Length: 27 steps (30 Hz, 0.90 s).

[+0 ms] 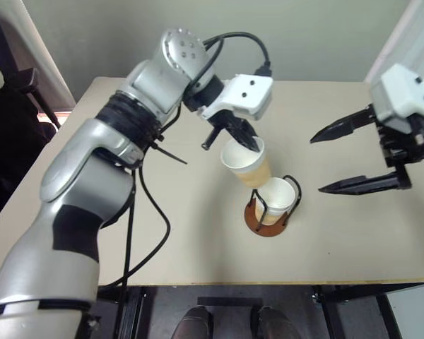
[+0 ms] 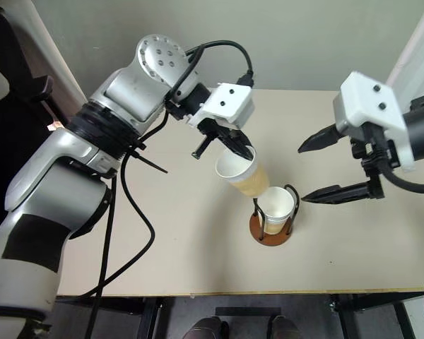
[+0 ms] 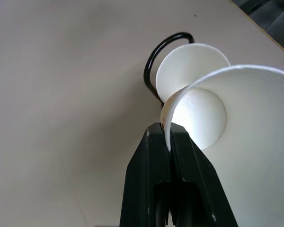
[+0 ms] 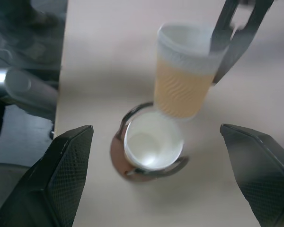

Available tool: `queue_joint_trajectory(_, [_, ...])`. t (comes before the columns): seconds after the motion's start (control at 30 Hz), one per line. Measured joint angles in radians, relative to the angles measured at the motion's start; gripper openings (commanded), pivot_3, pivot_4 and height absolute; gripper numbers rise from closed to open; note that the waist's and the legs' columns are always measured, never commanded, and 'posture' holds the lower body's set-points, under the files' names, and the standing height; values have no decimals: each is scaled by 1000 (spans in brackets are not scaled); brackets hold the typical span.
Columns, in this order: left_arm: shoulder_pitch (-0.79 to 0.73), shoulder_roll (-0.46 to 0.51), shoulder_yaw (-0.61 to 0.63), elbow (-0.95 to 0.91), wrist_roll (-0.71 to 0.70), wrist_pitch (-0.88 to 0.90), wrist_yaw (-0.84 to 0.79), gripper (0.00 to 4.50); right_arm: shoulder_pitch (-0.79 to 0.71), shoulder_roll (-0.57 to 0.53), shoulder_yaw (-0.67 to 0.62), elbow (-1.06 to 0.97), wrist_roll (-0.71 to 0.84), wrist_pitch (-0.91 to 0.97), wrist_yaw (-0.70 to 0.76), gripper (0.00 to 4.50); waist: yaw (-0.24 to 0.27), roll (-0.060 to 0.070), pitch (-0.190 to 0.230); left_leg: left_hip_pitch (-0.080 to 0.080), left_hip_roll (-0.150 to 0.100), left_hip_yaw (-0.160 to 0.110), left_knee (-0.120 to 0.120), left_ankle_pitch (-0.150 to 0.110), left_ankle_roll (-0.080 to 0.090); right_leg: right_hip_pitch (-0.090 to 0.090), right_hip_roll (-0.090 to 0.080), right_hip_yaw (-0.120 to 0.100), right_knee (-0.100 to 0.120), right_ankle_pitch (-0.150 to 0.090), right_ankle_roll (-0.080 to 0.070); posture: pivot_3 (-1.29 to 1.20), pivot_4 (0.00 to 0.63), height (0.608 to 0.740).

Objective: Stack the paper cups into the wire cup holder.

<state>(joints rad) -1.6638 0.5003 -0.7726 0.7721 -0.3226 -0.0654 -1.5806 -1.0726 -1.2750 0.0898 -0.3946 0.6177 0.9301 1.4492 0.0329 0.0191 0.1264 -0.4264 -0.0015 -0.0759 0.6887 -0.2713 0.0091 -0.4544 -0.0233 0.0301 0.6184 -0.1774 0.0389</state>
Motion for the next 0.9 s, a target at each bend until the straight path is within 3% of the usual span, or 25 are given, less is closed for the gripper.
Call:
queue_joint_trajectory(0.23, [-106,-8,8,61,-70,3,0,0,-15,-15,-2,-42,58,96,-10,4459,0,1,0,-4,-1,2,5,-4,2,0,1,0,-4,0,4,0,150,740])
queue_joint_trajectory(0.67, [-39,-19,-84,-4,-138,65,-1,0,43,-118,-6,-9,4,23,1,4459,5,2,0,-8,-1,2,13,-6,4,0,-1,2,-6,3,10,0,150,740])
queue_joint_trajectory(0.9, [-39,-92,-78,35,-134,46,-1,0,72,-127,-9,-4,-11,11,0,4459,7,3,0,-7,-1,4,14,-6,5,0,-1,2,-6,3,12,0,150,740])
